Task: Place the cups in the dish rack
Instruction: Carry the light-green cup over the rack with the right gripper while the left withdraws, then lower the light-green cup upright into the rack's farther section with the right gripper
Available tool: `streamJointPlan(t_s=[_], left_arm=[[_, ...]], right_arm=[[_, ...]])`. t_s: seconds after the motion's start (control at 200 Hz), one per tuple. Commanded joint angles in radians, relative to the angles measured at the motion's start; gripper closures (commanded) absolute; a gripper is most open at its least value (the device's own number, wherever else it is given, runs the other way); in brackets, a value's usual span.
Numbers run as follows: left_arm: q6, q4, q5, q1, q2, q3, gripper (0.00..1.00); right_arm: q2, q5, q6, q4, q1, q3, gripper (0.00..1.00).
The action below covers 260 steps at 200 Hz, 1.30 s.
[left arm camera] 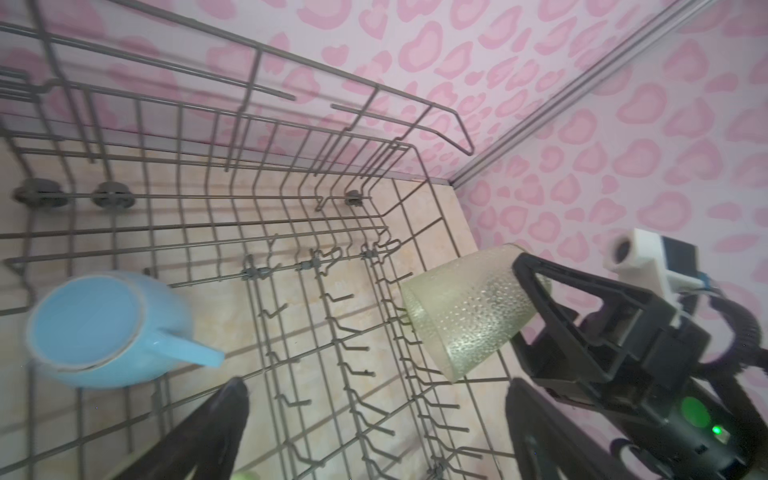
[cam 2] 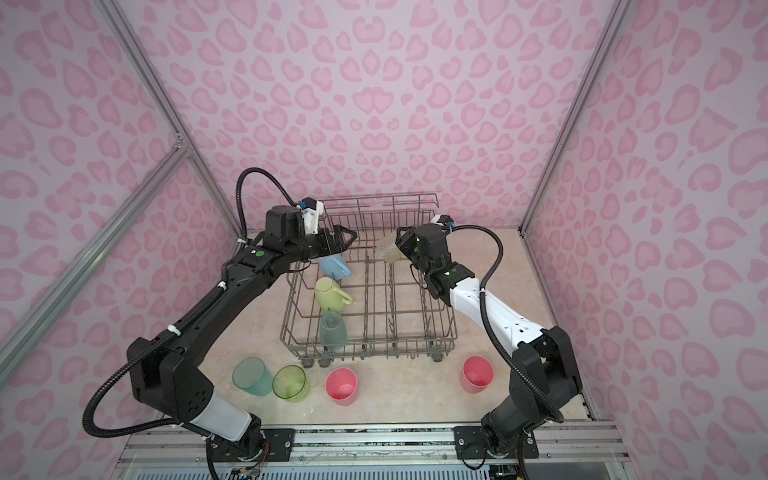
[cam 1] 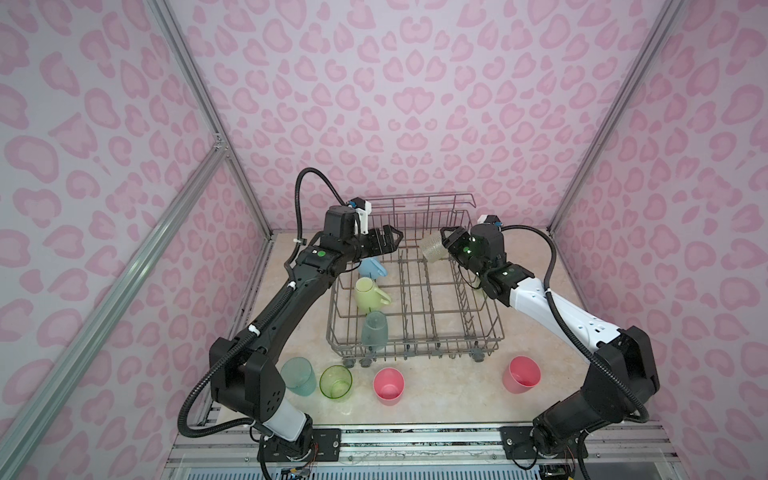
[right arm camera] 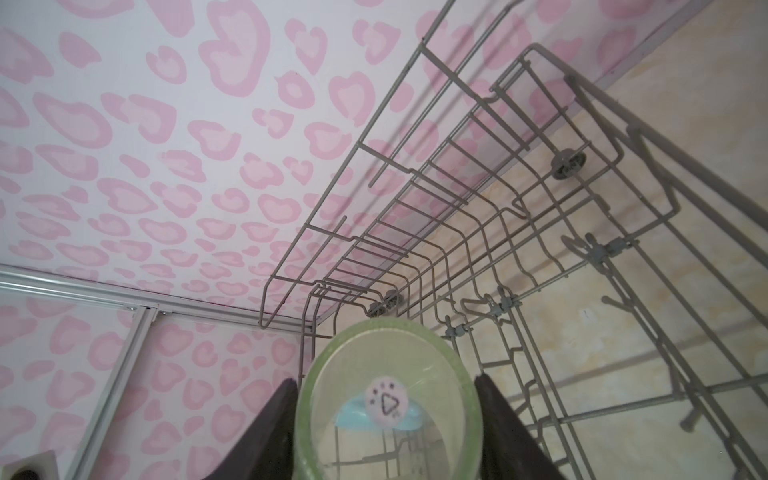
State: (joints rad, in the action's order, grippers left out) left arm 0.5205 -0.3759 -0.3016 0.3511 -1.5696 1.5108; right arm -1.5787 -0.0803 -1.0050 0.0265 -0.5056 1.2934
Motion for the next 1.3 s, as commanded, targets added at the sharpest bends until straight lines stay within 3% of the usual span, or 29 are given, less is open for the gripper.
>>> streamJointPlan(t_s=[0.0, 0.375, 0.62, 0.78, 0.92, 1.295], left_arm=[[-0.025, -0.233, 0.092, -0.044, 0.027, 0.020, 0.02], [-0.010, -0.307, 0.137, -0.236, 0.146, -0.159, 0.02], [-0.046, -0.336, 0.112, -0.276, 0.245, -0.271, 0.02], [-0.079, -0.290, 0.114, -0.277, 0.311, -0.322, 0.02], [-0.103, -0.213, 0.050, -0.277, 0.364, -0.375, 0.02], [-0.132, -0.176, 0.035, -0.277, 0.390, -0.415, 0.02]], right_arm=[[-0.032, -0.116, 0.219, -0.027, -0.028, 0.053, 0.56], [-0.263, -0.141, 0.655, -0.075, -0.125, 0.326, 0.56], [-0.393, 0.005, 0.862, -0.002, -0.122, 0.393, 0.56], [-0.454, 0.096, 0.931, 0.039, -0.109, 0.409, 0.55], [-0.485, 0.149, 0.958, 0.076, -0.090, 0.415, 0.55], [-0.534, 0.219, 0.979, 0.114, -0.055, 0.421, 0.54]])
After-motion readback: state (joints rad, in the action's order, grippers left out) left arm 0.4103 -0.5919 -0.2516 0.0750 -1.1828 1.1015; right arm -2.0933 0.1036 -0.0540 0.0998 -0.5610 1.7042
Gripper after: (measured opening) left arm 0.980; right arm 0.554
